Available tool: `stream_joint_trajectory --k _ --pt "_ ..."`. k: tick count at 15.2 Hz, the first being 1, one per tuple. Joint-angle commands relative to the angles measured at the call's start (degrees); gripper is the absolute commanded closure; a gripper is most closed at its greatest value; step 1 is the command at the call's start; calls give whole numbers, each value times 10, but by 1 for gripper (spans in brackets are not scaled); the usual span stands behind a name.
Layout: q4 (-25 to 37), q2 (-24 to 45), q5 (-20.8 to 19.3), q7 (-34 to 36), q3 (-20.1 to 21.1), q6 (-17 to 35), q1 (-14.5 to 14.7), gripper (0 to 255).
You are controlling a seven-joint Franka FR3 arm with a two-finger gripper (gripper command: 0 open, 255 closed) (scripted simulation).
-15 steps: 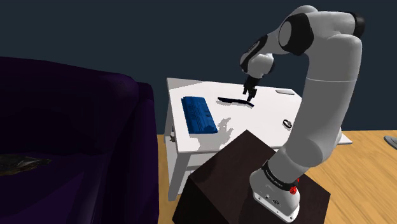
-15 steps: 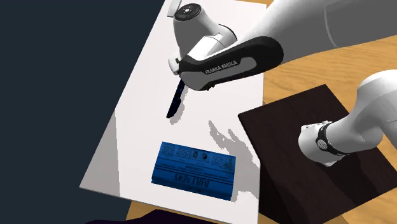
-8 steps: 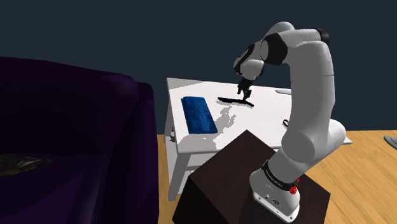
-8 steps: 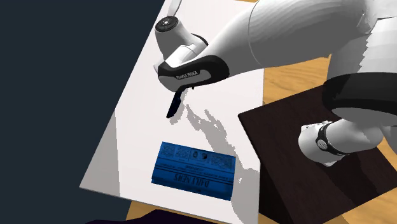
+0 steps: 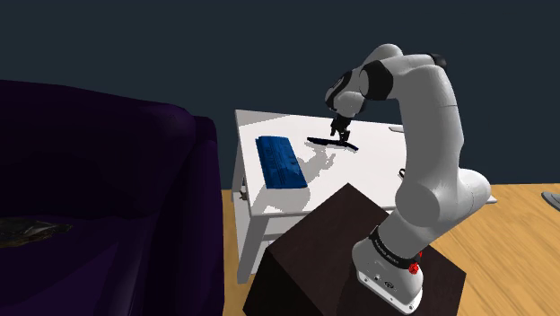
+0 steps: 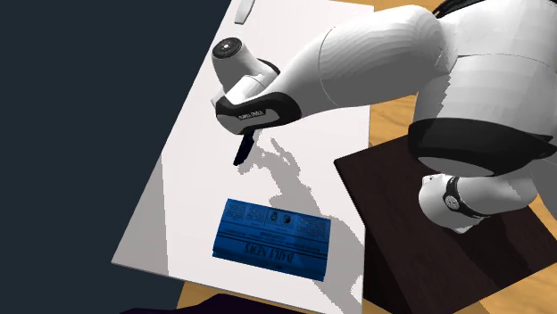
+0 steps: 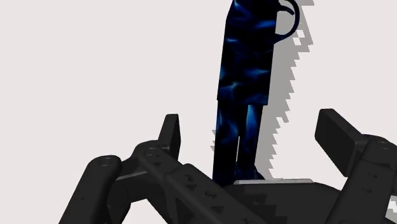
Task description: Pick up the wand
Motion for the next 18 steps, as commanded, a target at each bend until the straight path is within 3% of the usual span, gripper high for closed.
stream_joint_trajectory --k 1,3,4,18 --pt "3 11 4 -1 5 9 -3 0" --pt "4 14 6 -2 6 11 -4 0" --pt "2 14 6 -3 6 12 -4 255" --pt "-5 -14 -5 2 -6 -9 5 255"
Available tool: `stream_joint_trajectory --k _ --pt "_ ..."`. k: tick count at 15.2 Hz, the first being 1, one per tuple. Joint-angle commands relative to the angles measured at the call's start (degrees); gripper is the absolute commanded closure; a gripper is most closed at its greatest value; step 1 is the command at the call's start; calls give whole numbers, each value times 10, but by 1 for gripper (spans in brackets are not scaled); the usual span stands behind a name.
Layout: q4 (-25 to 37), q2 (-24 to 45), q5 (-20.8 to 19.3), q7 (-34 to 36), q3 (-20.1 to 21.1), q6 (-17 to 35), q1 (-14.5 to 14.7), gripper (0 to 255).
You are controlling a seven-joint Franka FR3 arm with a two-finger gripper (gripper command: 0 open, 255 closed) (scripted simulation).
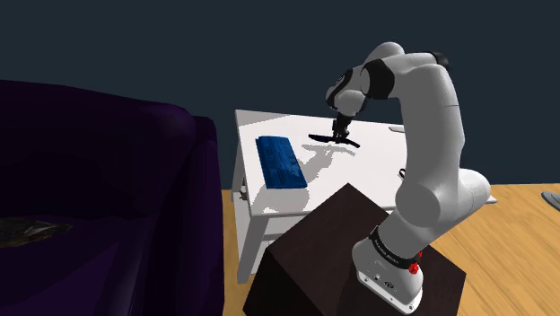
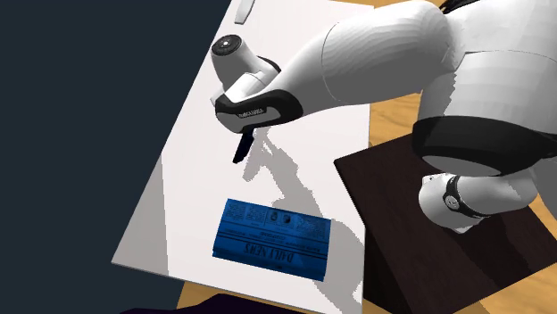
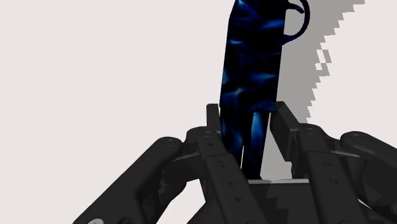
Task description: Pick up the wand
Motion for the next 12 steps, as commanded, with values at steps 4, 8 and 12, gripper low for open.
stream_joint_trajectory --k 4,8,12 --pt "-4 -26 -11 5 -12 -22 9 255" --pt "-7 -47 -21 9 -21 -40 15 255" --pt "-7 -58 -26 12 -26 -50 19 255"
